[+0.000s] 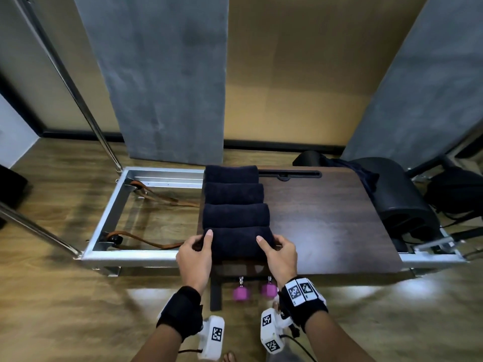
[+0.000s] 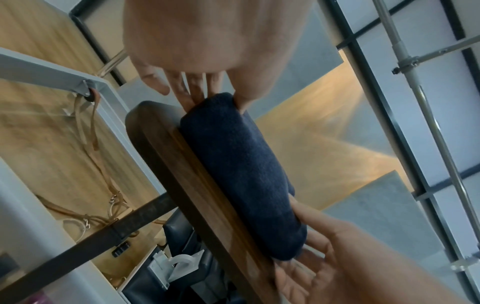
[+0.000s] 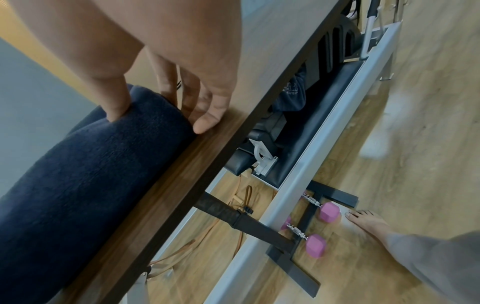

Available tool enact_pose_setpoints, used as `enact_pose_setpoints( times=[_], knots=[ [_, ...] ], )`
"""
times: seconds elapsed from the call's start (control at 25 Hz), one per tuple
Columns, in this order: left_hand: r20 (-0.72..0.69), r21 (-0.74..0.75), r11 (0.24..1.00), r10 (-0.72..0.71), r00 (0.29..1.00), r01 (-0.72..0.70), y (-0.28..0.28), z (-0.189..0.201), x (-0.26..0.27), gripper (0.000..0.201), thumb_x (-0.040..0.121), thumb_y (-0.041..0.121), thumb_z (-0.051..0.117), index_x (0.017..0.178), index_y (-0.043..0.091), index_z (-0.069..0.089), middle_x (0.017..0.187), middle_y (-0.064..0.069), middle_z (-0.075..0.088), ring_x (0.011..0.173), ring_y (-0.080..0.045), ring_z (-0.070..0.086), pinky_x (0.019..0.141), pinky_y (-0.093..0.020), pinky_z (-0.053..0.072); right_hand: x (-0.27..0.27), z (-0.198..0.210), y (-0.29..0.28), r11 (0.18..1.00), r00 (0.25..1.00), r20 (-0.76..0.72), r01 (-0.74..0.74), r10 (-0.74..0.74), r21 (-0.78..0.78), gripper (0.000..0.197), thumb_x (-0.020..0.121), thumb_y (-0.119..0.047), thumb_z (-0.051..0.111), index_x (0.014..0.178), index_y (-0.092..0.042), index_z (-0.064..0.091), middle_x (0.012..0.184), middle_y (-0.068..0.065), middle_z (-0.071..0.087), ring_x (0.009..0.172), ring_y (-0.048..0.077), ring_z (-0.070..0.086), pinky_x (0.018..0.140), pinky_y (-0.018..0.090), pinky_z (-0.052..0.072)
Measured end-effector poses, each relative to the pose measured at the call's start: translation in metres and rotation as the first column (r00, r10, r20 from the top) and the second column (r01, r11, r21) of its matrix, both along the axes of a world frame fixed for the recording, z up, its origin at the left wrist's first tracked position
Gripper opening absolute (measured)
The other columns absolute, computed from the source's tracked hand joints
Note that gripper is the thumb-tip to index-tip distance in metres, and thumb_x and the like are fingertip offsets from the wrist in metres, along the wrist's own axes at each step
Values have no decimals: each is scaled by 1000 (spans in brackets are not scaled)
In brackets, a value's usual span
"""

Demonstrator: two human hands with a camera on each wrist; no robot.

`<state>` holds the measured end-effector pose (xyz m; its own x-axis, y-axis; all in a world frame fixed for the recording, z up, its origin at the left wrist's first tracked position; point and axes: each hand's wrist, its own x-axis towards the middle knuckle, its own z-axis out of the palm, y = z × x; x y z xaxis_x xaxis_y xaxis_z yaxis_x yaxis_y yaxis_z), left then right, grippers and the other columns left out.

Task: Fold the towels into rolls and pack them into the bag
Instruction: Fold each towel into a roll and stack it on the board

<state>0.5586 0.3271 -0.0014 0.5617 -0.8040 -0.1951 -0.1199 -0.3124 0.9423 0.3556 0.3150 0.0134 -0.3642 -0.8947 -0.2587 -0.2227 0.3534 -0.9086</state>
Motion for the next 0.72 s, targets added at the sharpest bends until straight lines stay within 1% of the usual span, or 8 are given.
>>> enact_pose_setpoints(
  times=[0.16,0.28,0.36,0.4,0.48,0.52,0.64,0.72],
  knots=[
    [-88,17,999,39,995,-38,-2,-2,5,26,90,41,82,84,16,82,86,-2,78,91,-23,72,93,-44,59,4,-4,-1,999,996,-84,8,-5,33,35,85,-39,84,88,-7,71,94,4,72,87,22,65,86,35,56],
    [-96,-6,999,35,995,-36,-1,0,5,22,87,40,85,74,24,82,79,-11,78,81,-20,70,91,-47,60,6,-2,0,998,990,-138,4,5,66,42,86,-43,82,72,-21,50,83,2,53,78,20,47,76,30,43],
    [-60,-24,1000,-7,998,5,1,3,4,28,87,49,82,67,30,77,77,-14,77,77,-21,70,84,-45,60,5,0,-1,996,987,-161,3,12,90,49,87,-44,81,60,-25,44,76,1,51,75,21,45,73,32,41],
    [-42,-16,999,-36,998,35,2,5,4,33,86,58,79,68,30,76,76,-8,77,80,-22,72,79,-41,59,5,2,-1,995,986,-165,4,13,99,52,87,-44,80,55,-22,46,70,1,52,72,22,46,71,34,43],
    [-14,17,995,-97,995,97,5,10,1,46,78,76,75,79,29,76,79,4,76,85,-18,73,74,-33,57,8,4,-1,993,986,-164,15,4,115,53,87,-44,80,52,-15,53,61,0,56,68,24,52,70,38,48],
    [23,48,991,-130,991,129,6,11,-2,53,73,81,76,89,30,73,88,7,76,92,-16,71,78,-34,57,10,6,-1,993,987,-161,23,-3,119,50,87,-44,80,53,-14,57,61,0,59,68,25,55,71,39,50],
    [204,226,965,-182,962,134,4,12,-14,76,68,81,77,116,26,58,120,6,62,119,-21,55,101,-50,50,17,8,1,992,986,-165,50,-30,118,44,86,-43,79,56,-16,60,63,1,62,71,27,61,73,43,54],
    [231,296,951,-162,959,89,0,16,-20,79,70,74,80,123,22,53,131,0,57,129,-27,48,107,-54,42,21,12,2,993,989,-143,41,-25,111,36,84,-50,78,69,-19,68,72,-1,67,78,24,65,78,44,59]
  ],
)
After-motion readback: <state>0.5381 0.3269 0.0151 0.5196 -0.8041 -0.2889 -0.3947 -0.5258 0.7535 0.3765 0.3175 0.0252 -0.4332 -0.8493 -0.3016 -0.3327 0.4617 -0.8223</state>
